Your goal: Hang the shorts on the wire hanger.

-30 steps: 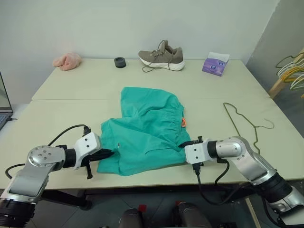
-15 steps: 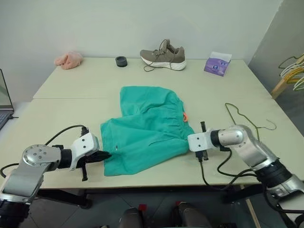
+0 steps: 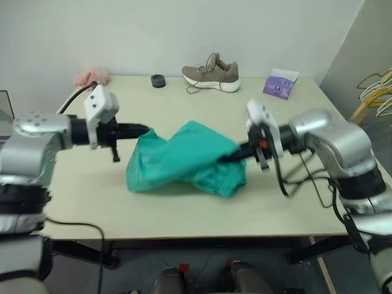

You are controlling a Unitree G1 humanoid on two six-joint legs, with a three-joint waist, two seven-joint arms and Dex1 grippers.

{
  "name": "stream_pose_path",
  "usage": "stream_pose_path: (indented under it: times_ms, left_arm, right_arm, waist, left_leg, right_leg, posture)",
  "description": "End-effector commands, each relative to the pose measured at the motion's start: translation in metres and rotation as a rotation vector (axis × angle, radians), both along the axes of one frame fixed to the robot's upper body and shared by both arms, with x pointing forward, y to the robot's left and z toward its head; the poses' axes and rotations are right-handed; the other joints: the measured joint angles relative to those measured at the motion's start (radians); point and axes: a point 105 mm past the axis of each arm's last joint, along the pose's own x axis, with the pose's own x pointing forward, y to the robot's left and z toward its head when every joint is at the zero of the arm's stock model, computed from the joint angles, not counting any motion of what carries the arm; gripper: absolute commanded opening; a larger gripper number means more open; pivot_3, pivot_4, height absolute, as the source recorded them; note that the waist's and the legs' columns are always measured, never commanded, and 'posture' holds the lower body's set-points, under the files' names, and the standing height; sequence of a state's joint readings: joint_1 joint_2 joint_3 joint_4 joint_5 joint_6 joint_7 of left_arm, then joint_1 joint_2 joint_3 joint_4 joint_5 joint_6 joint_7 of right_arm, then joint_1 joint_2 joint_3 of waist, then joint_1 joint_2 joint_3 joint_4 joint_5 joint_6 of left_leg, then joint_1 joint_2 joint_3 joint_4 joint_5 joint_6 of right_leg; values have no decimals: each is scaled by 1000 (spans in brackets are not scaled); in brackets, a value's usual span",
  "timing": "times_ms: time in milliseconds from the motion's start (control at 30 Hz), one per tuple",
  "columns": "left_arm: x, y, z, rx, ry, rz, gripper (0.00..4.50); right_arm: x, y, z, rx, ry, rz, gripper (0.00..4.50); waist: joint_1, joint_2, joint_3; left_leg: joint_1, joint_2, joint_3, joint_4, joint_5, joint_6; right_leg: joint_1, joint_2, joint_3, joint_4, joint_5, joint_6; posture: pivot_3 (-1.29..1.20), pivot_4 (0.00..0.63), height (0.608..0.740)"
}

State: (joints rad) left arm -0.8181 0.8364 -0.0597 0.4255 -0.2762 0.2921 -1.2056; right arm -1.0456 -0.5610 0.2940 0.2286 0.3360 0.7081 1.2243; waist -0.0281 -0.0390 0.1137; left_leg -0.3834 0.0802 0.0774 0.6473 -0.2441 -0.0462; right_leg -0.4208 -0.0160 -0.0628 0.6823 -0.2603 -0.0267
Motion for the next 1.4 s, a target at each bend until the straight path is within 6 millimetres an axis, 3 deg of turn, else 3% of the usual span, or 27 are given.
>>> stream_pose_path:
  times_ms: [33,67,100,200,233,267,300,367,433,500,600,700,767,800,833,900,967,1067,1233,1400]
  left_arm:
    - [39,6,6,105,-119,120,0]
    - [48,6,11,122,-145,147,0]
    - [62,10,29,158,-224,231,0]
    - [80,30,105,221,-515,490,0]
    - [80,35,121,216,-568,532,0]
    - [71,44,160,250,-707,602,0]
    - [60,52,195,289,-835,655,0]
    - [37,61,242,348,-1021,721,0]
    - [19,66,270,393,-1142,756,0]
    - [7,72,279,510,-1214,745,0]
    - [14,85,237,593,-1086,631,0]
    - [27,103,162,565,-836,535,0]
    - [28,108,106,499,-643,456,0]
    - [26,107,80,464,-551,414,0]
    - [19,104,41,427,-425,353,0]
    - [-11,93,-33,362,-158,226,0]
    - [-47,79,-77,315,35,138,0]
    - [-90,56,-98,273,209,28,0]
    - [-143,33,-104,257,447,-120,0]
    - [-161,29,-99,284,531,-179,0]
  right_arm:
    - [65,-23,6,-139,-230,-236,45]
    - [78,-24,12,-179,-302,-279,45]
    - [95,-24,34,-243,-478,-358,45]
    - [109,-12,115,-246,-902,-497,45]
    - [108,-11,130,-221,-962,-525,45]
    - [101,-8,168,-171,-1118,-565,45]
    - [90,-5,198,-126,-1253,-588,45]
    - [72,-4,235,-54,-1441,-602,45]
    - [60,-7,250,7,-1540,-604,45]
    - [55,-7,241,32,-1599,-535,45]
    - [60,-3,172,19,-1564,-330,45]
    - [64,1,67,-84,-1384,-133,45]
    - [56,2,10,-119,-1245,-39,45]
    - [50,2,-8,-129,-1202,-6,45]
    - [42,2,-28,-143,-1149,29,45]
    - [29,2,-55,-165,-1062,69,45]
    - [17,0,-70,-204,-1007,113,45]
    - [-6,-8,-88,-294,-911,203,45]
    - [-54,-22,-115,-384,-671,337,45]
    - [-83,-20,-119,-377,-511,390,45]
  waist:
    - [-2,0,0]
    - [-5,-1,0]
    - [-8,-1,-1]
    - [-27,-1,0]
    - [-33,-2,0]
    - [-39,-1,0]
    - [-51,-2,0]
    - [-67,-2,0]
    - [-72,-1,0]
    - [-72,-1,-1]
    - [-66,-1,-1]
    - [-60,0,0]
    - [-60,0,0]
    - [-60,-1,1]
    - [-60,0,1]
    - [-63,0,1]
    - [-75,0,1]
    - [-62,-5,0]
    - [-31,-4,-2]
    - [-20,-4,-2]
  left_leg:
    - [-2,0,1,0,0,0]
    - [-5,0,2,0,0,0]
    - [-8,0,3,0,0,0]
    - [-35,0,6,5,3,-6]
    - [-46,0,7,8,5,-8]
    - [-52,0,9,13,5,-8]
    - [-53,0,10,12,5,-9]
    - [-54,0,11,9,2,-13]
    - [-49,-1,14,-3,1,-13]
    - [-47,0,20,-4,1,-14]
    - [-34,0,28,-8,-1,-13]
    - [-8,0,32,-7,-5,-5]
    - [-1,0,32,-2,-5,-4]
    - [0,0,33,-1,-4,-3]
    - [-1,0,32,3,-3,-6]
    - [-3,2,30,7,-1,-8]
    - [0,10,28,7,-2,-10]
    - [-2,16,27,11,-5,-11]
    - [4,12,26,13,-8,-8]
    - [4,13,24,13,-8,-9]
  right_leg:
    - [-2,0,0,-1,1,-1]
    - [-4,0,1,-1,3,-4]
    - [-7,0,2,-1,4,-4]
    - [-36,-3,8,5,6,-2]
    - [-49,-4,10,12,6,-2]
    - [-56,-5,12,14,5,0]
    - [-58,-7,14,14,3,3]
    - [-62,-9,17,12,1,5]
    - [-63,-9,19,5,1,5]
    - [-60,-8,18,0,1,5]
    - [-52,-6,21,0,0,6]
    - [-23,-4,23,1,-2,10]
    - [-18,-4,26,8,-2,11]
    - [-18,-5,28,11,-2,10]
    - [-20,-5,29,16,0,8]
    - [-21,-6,31,21,1,6]
    - [-22,-6,38,22,1,5]
    - [-23,-2,36,24,0,4]
    - [-16,4,28,25,-8,2]
    - [-16,9,27,25,-9,0]
  posture:
    - [-43,62,740]
    - [-46,56,740]
    - [-47,52,740]
    - [-51,45,740]
    - [-53,42,740]
    - [-56,42,740]
    - [-58,43,740]
    - [-58,48,740]
    - [-55,50,740]
    - [-47,54,740]
    - [-34,65,740]
    - [-33,70,740]
    - [-32,75,740]
    - [-31,76,740]
    - [-30,77,740]
    - [-30,82,740]
    - [-30,81,740]
    - [-32,82,740]
    - [-42,79,740]
    - [-48,79,740]
